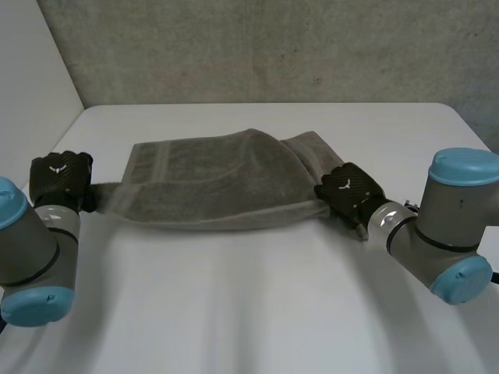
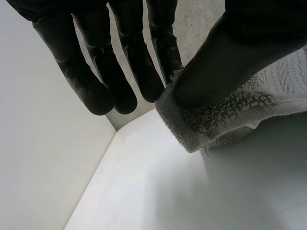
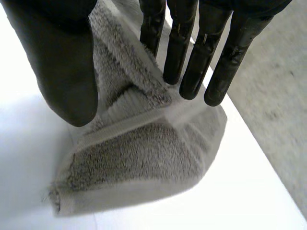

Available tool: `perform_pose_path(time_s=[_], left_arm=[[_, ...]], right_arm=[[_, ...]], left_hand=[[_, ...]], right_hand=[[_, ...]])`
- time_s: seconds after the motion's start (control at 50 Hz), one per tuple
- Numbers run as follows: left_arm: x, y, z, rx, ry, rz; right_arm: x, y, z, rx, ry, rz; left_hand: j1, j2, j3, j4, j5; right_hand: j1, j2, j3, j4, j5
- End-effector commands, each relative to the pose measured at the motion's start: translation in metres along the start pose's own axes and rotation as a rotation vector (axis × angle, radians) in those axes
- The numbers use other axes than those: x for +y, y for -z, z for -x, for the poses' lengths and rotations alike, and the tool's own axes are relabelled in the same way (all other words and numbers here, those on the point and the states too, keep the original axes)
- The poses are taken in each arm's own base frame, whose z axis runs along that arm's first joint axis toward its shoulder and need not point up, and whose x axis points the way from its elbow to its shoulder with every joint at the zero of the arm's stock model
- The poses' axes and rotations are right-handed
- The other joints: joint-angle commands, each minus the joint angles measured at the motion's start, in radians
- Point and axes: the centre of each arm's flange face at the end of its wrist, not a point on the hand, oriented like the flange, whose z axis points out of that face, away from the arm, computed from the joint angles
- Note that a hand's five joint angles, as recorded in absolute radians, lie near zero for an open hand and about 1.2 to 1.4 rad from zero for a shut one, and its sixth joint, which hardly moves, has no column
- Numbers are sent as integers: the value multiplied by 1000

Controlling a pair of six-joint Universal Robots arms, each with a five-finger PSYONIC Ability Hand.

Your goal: Fold the towel.

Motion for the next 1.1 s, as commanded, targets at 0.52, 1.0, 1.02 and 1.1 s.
perform_pose_path(time_s=[0.52,1.0,1.02,1.1], left_arm=[[4,3,0,-4,4,-12],[3,8,1,-3,3,-9],[3,7,1,-3,4,-11],[3,8,1,-3,3,-9]], right_arm=[[-11,14,-35,173,-408,44],[10,29,-37,134,-484,130],[14,32,-33,120,-452,145],[29,33,-35,125,-384,161]], left_hand=[[7,-72,-151,-122,-231],[7,-72,-151,-122,-231],[7,-72,-151,-122,-231],[7,-72,-151,-122,-231]], right_hand=[[-279,-300,-281,-278,-253],[-458,-480,-461,-457,-432],[-449,-471,-452,-448,-423],[-408,-430,-411,-408,-382]])
